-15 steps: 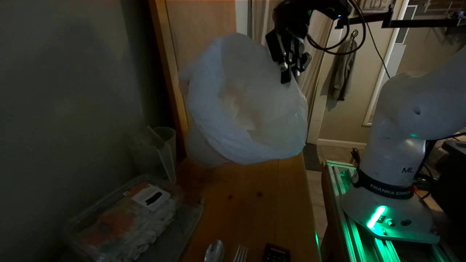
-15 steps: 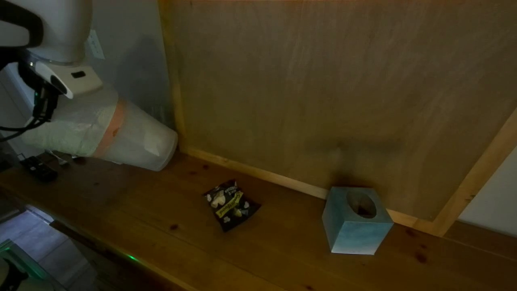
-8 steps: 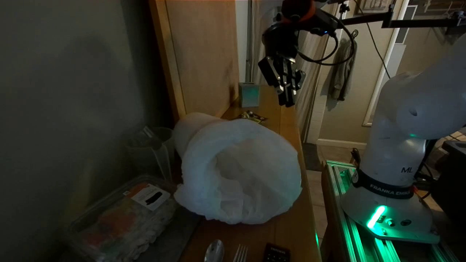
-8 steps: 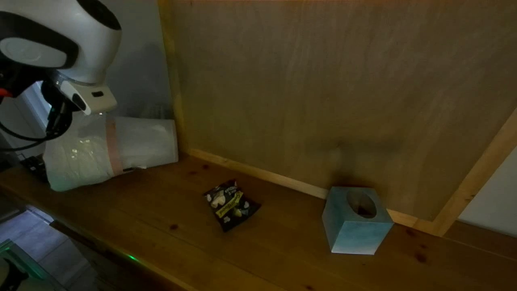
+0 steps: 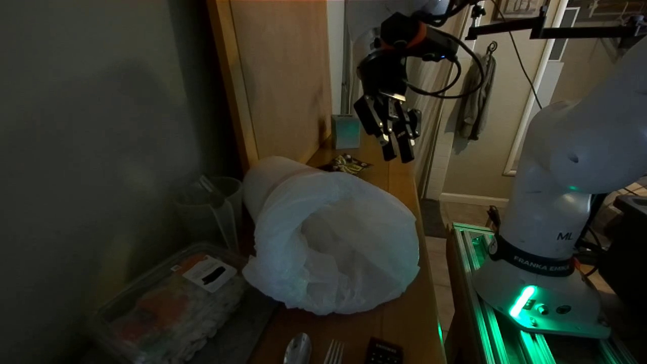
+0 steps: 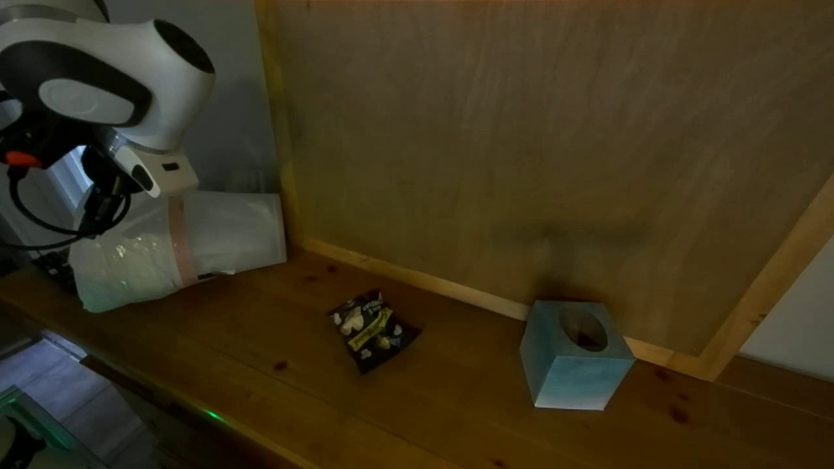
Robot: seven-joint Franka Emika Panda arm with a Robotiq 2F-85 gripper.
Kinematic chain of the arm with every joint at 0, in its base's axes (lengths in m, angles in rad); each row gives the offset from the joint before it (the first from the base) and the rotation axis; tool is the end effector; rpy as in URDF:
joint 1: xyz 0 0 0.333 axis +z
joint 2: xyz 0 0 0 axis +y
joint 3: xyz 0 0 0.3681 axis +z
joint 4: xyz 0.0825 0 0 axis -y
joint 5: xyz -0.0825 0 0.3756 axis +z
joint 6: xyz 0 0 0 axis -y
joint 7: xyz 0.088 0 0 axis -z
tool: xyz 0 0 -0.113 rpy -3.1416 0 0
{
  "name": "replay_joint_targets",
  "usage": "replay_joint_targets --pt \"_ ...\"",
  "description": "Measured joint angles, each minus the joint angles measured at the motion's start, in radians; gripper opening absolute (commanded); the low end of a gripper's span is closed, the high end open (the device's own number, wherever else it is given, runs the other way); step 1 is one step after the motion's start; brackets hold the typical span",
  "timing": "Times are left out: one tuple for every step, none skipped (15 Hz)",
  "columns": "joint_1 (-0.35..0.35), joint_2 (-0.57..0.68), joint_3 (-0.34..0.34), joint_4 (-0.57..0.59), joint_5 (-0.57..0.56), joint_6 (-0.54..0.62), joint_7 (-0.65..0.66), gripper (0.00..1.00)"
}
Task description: Correct the bin's position
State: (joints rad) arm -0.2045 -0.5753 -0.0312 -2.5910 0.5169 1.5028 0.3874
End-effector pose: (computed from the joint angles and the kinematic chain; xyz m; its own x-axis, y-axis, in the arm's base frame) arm 0.2771 -0.0072 0.4728 0.6449 -0.4461 -0.6206 -0.6996 -0.6714 -0.2444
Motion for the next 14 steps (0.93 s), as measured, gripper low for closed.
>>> replay_joint_targets --pt "0.004 -0.002 0.007 0.006 -0.013 0.0 -0.007 0.78" --pt "0.012 -0.008 0.02 0.015 -0.032 0.0 -0.014 0.84" --pt "0.023 -0.017 0.038 0.027 -0.052 -0.001 -0.015 0.92" --pt "0.036 -0.03 0.058 0.038 -0.07 -0.004 -0.014 0.98" --pt "0.05 -0.048 0.081 0.048 -0.088 -0.01 -0.012 1.0" --pt "0.066 -0.067 0.105 0.058 -0.104 -0.017 -0.006 1.0" --pt "0.083 -0.09 0.133 0.067 -0.118 -0.024 0.001 1.0" --pt "0.102 -0.111 0.162 0.074 -0.13 -0.027 0.009 1.0" --pt "0.12 -0.13 0.191 0.081 -0.143 -0.029 0.015 1.0" --pt "0.139 -0.146 0.221 0.086 -0.156 -0.029 0.019 1.0" --pt "0.157 -0.159 0.251 0.091 -0.172 -0.029 0.022 1.0" --pt "0.174 -0.168 0.279 0.095 -0.189 -0.029 0.023 1.0" --pt "0.19 -0.174 0.308 0.098 -0.21 -0.028 0.023 1.0" --pt "0.205 -0.175 0.334 0.101 -0.231 -0.025 0.023 1.0"
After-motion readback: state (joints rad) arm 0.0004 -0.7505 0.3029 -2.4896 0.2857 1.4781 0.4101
